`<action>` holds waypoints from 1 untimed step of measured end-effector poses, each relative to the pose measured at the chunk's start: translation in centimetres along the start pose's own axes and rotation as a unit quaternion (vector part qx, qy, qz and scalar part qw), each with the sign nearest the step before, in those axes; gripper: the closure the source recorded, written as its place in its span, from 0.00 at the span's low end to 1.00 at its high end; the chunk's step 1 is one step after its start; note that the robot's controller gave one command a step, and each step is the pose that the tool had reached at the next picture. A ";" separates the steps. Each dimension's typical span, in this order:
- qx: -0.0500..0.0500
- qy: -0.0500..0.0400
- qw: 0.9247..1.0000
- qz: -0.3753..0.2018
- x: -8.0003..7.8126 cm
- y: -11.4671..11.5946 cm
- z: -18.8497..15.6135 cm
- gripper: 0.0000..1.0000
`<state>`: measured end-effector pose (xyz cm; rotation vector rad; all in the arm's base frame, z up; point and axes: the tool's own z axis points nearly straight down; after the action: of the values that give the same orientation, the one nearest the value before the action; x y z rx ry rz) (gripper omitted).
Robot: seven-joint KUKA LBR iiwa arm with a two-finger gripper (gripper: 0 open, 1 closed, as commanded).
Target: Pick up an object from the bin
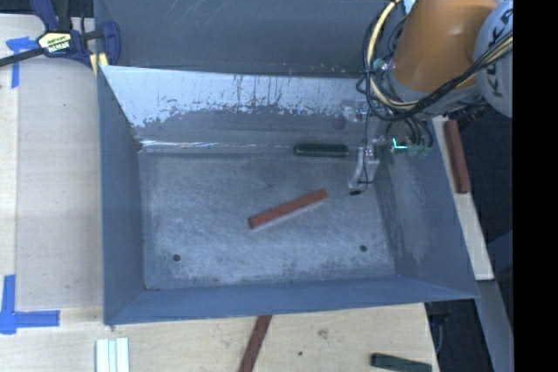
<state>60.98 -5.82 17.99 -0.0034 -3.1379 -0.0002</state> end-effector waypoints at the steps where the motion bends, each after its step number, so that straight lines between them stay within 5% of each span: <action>1: 0.000 -0.004 1.000 -0.001 -0.2 0.0 -0.4 0.00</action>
Offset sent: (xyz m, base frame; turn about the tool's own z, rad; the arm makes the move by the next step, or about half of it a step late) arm -0.0050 0.0237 -0.1069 -0.1634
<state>61.16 -5.81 18.40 -0.0017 -3.1457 0.0010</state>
